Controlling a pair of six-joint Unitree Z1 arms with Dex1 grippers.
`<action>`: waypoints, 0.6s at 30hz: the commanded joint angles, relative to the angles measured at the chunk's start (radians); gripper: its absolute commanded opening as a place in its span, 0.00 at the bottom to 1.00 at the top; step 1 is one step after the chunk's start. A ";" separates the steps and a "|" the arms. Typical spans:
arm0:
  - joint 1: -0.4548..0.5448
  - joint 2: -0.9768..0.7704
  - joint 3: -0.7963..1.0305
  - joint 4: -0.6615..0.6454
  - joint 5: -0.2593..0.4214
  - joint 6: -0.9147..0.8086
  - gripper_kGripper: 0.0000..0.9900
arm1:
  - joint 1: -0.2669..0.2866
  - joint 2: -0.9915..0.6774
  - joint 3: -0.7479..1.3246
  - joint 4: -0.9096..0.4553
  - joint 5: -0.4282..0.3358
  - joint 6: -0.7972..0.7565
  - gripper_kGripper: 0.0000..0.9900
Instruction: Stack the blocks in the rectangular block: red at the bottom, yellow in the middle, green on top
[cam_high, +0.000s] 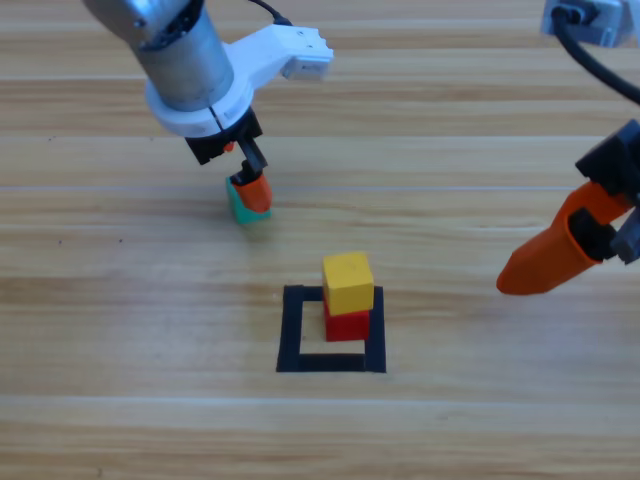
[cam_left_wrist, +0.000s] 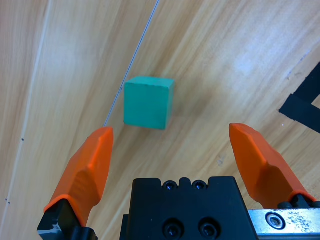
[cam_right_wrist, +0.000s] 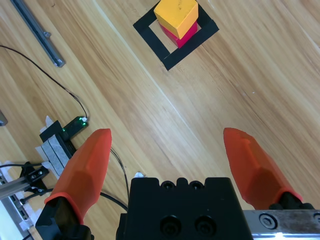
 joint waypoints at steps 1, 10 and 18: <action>-0.012 0.184 -0.286 0.207 0.013 0.014 1.00 | -0.028 -0.034 0.060 -0.041 -0.004 -0.026 1.00; 0.060 0.296 -0.582 0.397 -0.003 0.051 1.00 | -0.028 -0.032 0.073 -0.067 0.017 -0.040 1.00; 0.111 0.308 -0.567 0.417 -0.009 0.088 1.00 | -0.028 -0.020 0.073 -0.070 0.063 -0.061 1.00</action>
